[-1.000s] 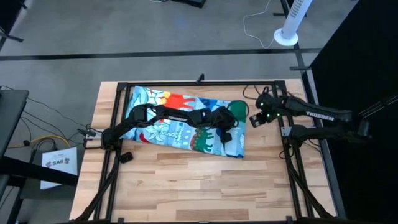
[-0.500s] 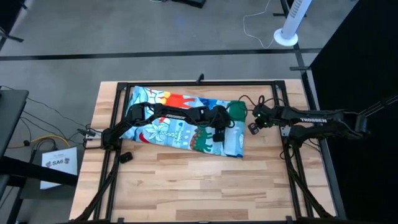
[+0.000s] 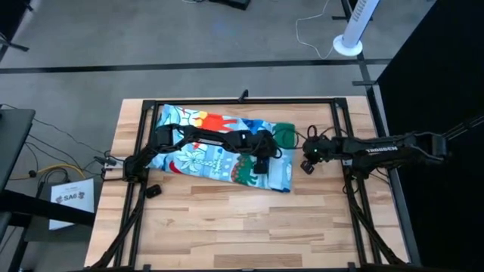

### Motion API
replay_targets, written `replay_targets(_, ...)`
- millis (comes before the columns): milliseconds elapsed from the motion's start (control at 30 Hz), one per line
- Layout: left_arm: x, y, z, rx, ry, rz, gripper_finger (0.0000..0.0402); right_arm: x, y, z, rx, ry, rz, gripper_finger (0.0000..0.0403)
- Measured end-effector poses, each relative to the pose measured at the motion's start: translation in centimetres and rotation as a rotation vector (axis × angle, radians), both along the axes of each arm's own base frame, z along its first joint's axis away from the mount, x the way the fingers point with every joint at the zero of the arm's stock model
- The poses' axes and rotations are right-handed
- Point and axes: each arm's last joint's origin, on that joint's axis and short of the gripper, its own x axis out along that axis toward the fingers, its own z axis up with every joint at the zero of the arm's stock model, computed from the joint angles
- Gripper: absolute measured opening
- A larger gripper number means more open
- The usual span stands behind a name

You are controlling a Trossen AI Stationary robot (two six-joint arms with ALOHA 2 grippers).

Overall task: Roll towel
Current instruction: Roll the multicolor dinosaur print towel

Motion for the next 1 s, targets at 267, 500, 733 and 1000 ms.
replay_targets(267,1.1,0.5,5.2,0.072,-0.198,-0.038,0.0,0.5,1.5,0.1,-0.005,0.0,0.101,0.0)
replay_targets(500,1.8,0.6,-0.4,0.028,-0.132,-0.028,0.0,0.8,1.6,-0.2,-0.006,0.015,0.096,0.0)
replay_targets(733,1.4,0.2,-1.8,0.071,-0.041,-0.09,0.0,0.8,1.7,-0.2,-0.009,0.016,0.097,0.0005)
replay_targets(1000,1.2,-0.9,-2.1,0.142,0.012,-0.189,0.0,1.0,2.1,-0.1,-0.011,-0.003,0.155,0.0075)
